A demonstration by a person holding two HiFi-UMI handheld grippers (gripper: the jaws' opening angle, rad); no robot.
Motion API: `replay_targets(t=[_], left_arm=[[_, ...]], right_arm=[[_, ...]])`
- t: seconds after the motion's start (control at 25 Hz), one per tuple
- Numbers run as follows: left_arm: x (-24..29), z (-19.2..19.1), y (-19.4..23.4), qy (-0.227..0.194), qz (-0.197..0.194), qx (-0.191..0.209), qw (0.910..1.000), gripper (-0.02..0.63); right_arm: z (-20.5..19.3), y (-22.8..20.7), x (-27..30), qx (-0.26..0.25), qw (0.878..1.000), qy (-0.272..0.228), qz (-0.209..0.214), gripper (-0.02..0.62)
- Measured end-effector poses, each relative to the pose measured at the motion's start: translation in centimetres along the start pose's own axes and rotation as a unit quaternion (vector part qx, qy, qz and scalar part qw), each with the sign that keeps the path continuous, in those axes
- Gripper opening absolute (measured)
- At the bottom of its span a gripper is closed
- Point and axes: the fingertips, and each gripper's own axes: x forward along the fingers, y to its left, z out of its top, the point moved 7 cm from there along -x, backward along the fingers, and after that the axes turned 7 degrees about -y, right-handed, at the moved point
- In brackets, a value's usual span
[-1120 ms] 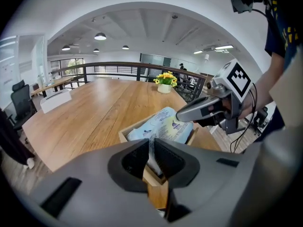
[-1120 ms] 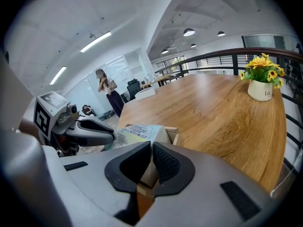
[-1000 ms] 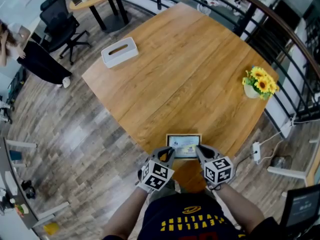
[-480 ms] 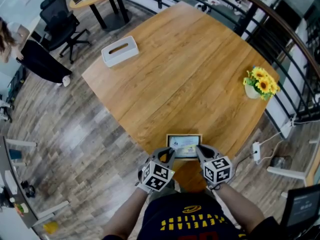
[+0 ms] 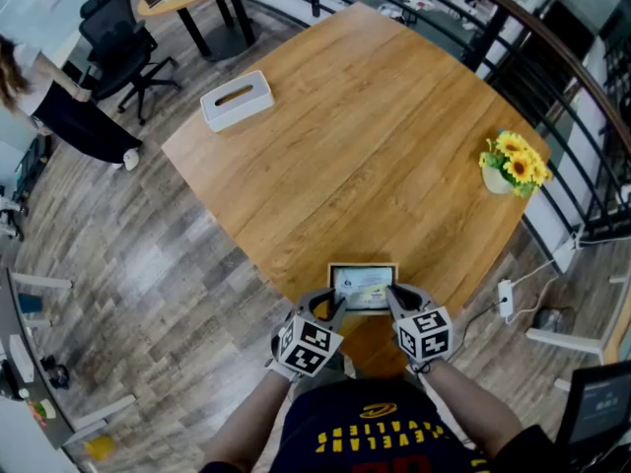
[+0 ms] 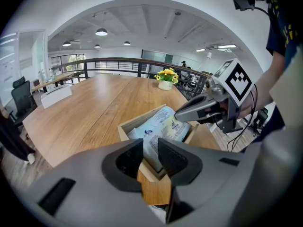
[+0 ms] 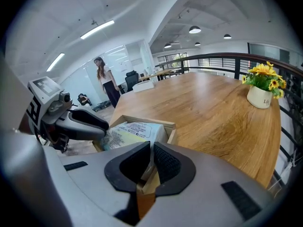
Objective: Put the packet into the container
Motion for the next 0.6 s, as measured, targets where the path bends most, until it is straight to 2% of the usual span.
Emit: replay_targets(t=[0.2, 0.4, 0.6], left_arm=[[-0.5, 0.2, 0.3, -0.014, 0.008, -0.010, 0.9998, 0.084], [-1.7, 1.0, 0.3, -0.025, 0.014, -0.019, 0.9994, 0.084], [-3.1, 2.7, -0.4, -0.059, 0.011, -0.032, 0.9977, 0.084]], right_arm=[[-0.1, 0.0, 0.1, -0.025, 1.000, 0.001, -0.012, 0.034], [1.0, 0.3, -0.7, -0.026, 0.999, -0.022, -0.013, 0.058], [2.6, 1.1, -1.8, -0.020, 0.998, -0.052, -0.006, 0.058]])
